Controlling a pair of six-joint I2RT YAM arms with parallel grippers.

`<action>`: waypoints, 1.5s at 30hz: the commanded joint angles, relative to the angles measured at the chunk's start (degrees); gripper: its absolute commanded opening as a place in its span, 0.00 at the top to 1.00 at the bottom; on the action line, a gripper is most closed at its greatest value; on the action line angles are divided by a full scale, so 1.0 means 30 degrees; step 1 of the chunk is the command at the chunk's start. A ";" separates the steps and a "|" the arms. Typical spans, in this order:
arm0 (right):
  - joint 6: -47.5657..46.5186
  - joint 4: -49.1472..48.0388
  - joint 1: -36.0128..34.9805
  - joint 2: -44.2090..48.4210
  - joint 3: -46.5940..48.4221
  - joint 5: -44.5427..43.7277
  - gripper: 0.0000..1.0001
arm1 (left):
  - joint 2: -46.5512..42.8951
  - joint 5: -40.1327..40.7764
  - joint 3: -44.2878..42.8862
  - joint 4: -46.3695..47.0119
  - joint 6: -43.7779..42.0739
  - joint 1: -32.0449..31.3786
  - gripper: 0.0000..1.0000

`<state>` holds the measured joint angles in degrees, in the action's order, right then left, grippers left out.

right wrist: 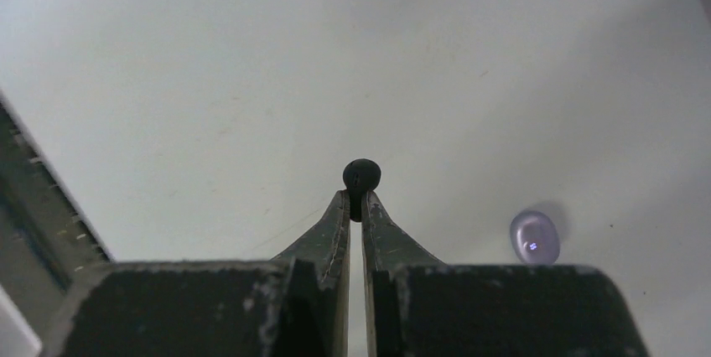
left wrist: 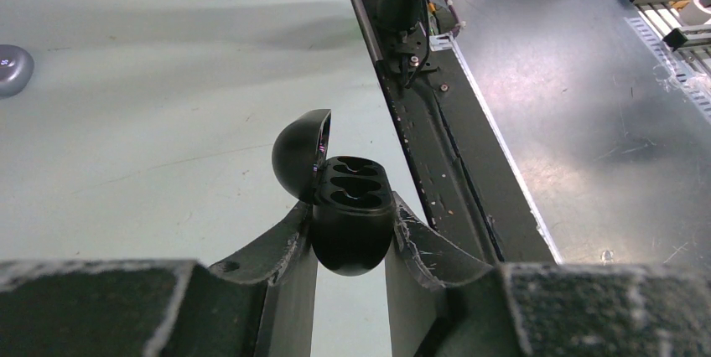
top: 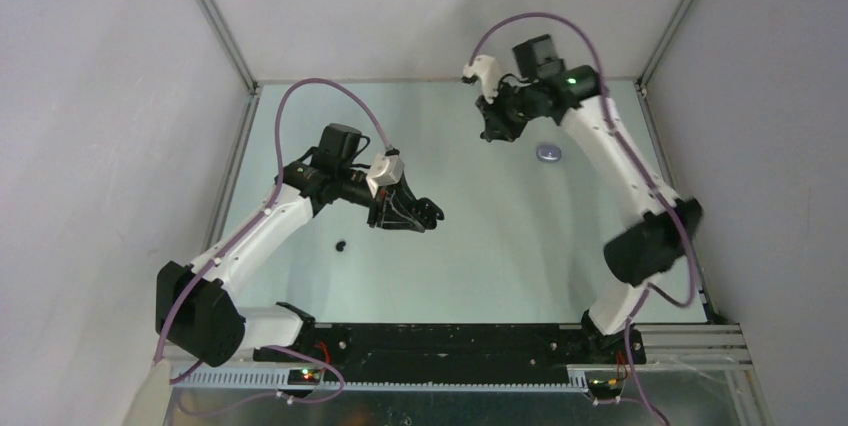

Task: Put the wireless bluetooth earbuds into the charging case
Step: Pick up the earbud from the center of the board, then place the earbud in the charging case.

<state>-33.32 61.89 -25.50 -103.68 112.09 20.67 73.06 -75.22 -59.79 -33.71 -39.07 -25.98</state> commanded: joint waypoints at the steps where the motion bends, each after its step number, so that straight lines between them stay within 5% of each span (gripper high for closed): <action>1: 0.1008 0.0350 0.0583 0.4072 -0.1677 0.4659 0.96 | -0.0412 -0.0638 -0.0725 0.0107 -0.0393 -0.0100 1.00; 6: 0.1326 -0.1636 0.0773 0.7778 -0.4656 0.8877 0.95 | -0.0366 -0.0651 -0.0435 0.1576 0.0793 -0.0079 1.00; 10: 0.1906 -0.2689 0.0759 0.9045 -0.6000 1.1703 0.95 | 0.0027 -0.0317 0.0373 0.6622 0.5817 -0.0072 1.00; 18: 0.3810 -0.6054 -0.1439 0.9956 -0.8066 1.2316 0.95 | 0.0569 -0.0178 0.1709 1.3835 1.3301 -0.0094 1.00; 45: 0.2191 -0.6410 -0.5695 0.8790 -0.8792 0.5276 0.95 | 0.0424 -0.0527 0.1406 1.3754 1.3546 0.0009 1.00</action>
<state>-25.02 44.16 -41.19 -77.12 85.82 40.51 75.11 -75.26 -54.37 6.35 1.54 -25.96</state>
